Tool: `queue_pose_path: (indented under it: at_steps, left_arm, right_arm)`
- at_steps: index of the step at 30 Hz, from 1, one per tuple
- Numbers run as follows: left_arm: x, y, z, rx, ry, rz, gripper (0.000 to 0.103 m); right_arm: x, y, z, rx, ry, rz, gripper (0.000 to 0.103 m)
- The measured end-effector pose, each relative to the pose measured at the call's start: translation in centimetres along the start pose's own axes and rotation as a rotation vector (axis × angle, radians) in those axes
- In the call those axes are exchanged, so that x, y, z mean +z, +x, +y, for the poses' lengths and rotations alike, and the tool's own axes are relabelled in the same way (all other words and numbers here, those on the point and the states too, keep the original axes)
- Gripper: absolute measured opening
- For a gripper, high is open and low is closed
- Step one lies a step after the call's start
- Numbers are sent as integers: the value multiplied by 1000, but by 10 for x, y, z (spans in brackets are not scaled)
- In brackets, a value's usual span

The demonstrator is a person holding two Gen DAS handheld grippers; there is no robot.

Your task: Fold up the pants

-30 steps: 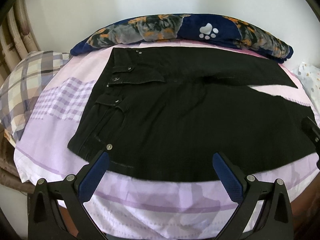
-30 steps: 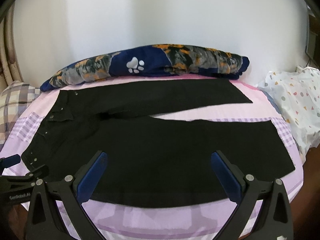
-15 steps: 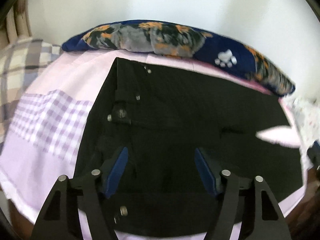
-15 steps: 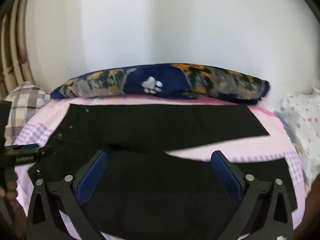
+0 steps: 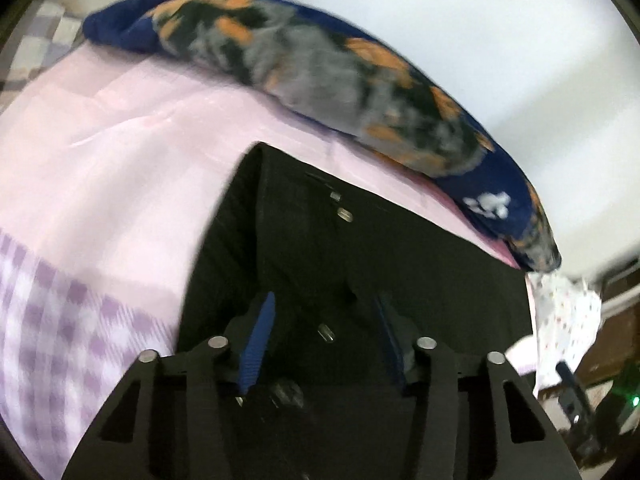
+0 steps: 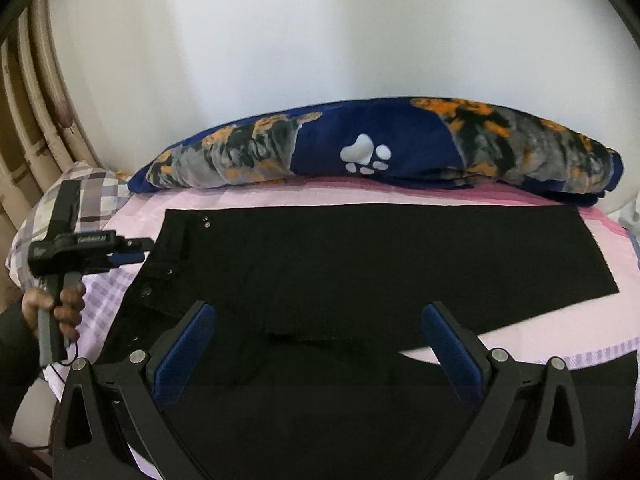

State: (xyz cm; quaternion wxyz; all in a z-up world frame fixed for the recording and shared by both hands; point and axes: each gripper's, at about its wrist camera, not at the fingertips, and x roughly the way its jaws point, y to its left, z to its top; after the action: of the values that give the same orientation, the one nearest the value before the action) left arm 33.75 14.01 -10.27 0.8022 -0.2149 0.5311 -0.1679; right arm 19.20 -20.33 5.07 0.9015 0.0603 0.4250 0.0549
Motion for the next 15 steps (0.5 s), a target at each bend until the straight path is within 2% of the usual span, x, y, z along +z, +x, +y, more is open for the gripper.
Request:
queue_pose_path:
  at_steps: [6, 15]
  left_arm:
    - [29, 30, 30, -33, -62, 28, 45]
    - [62, 55, 31, -153, -62, 69, 45]
  right_arm:
    - [10, 40, 0, 23, 24, 51, 103]
    - [30, 83, -3, 43, 30, 90, 103]
